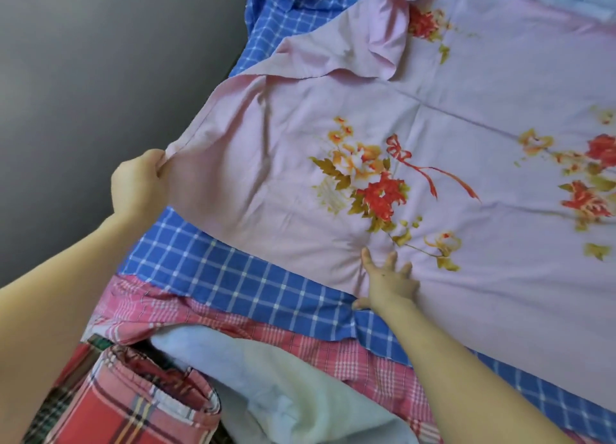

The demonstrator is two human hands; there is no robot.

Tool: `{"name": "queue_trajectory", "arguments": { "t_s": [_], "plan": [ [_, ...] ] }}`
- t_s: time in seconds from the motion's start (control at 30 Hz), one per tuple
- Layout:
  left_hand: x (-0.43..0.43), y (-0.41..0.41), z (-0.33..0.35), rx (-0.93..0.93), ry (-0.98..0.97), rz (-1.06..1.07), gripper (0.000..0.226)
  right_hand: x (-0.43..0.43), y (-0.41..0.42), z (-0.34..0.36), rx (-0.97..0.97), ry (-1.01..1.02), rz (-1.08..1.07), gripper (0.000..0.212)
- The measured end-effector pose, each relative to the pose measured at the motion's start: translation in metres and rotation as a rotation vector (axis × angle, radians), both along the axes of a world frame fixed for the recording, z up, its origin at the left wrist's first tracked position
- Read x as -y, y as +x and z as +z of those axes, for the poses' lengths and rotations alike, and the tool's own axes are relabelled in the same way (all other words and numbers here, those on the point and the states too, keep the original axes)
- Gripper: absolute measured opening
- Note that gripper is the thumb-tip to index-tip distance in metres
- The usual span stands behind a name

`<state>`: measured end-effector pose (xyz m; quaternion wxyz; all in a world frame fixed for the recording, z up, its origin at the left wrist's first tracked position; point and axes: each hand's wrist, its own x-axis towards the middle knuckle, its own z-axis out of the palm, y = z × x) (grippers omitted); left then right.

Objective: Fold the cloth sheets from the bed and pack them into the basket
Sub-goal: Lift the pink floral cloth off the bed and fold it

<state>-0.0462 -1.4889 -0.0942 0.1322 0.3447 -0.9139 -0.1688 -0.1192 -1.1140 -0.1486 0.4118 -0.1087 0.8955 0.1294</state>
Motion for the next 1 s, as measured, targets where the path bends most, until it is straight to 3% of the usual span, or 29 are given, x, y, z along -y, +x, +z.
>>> {"name": "queue_trajectory", "arguments": {
  "t_s": [0.07, 0.13, 0.23, 0.3, 0.4, 0.5, 0.6, 0.73, 0.8, 1.0],
  "plan": [
    [-0.016, 0.001, 0.029, -0.079, -0.164, -0.18, 0.03, -0.008, 0.004, 0.014, 0.009, -0.071, -0.023, 0.111],
    [-0.034, -0.005, 0.063, -0.143, -0.273, -0.345, 0.028, -0.018, 0.008, 0.036, 0.01, -0.218, -0.058, 0.094],
    [-0.081, -0.017, 0.109, -0.156, -0.342, -0.573, 0.027, -0.029, 0.018, 0.089, -0.048, -0.647, -0.447, 0.035],
    [-0.126, -0.023, 0.139, -0.159, -0.341, -0.697, 0.038, -0.03, 0.02, 0.142, -0.051, -0.973, -0.79, 0.043],
    [-0.207, -0.019, 0.183, -0.193, -0.323, -0.877, 0.039, -0.035, 0.02, 0.226, 0.194, -1.273, -1.127, 0.048],
    [-0.286, 0.0, 0.23, -0.239, -0.274, -1.033, 0.026, -0.056, 0.027, 0.289, 0.207, -1.274, -1.117, 0.044],
    [-0.347, 0.025, 0.262, -0.254, -0.195, -1.162, 0.024, -0.091, 0.039, 0.316, 0.064, -1.24, -1.204, 0.027],
    [-0.394, 0.054, 0.282, -0.233, -0.19, -1.16, 0.024, -0.152, 0.06, 0.332, -0.052, -1.24, -1.328, 0.021],
    [-0.412, 0.068, 0.293, -0.191, -0.151, -1.132, 0.013, -0.185, 0.077, 0.344, -0.125, -1.254, -1.379, 0.012],
    [-0.481, 0.079, 0.304, -0.159, -0.147, -1.148, 0.008, -0.252, 0.111, 0.362, -0.543, -1.274, -1.167, 0.02]
  ]
}}
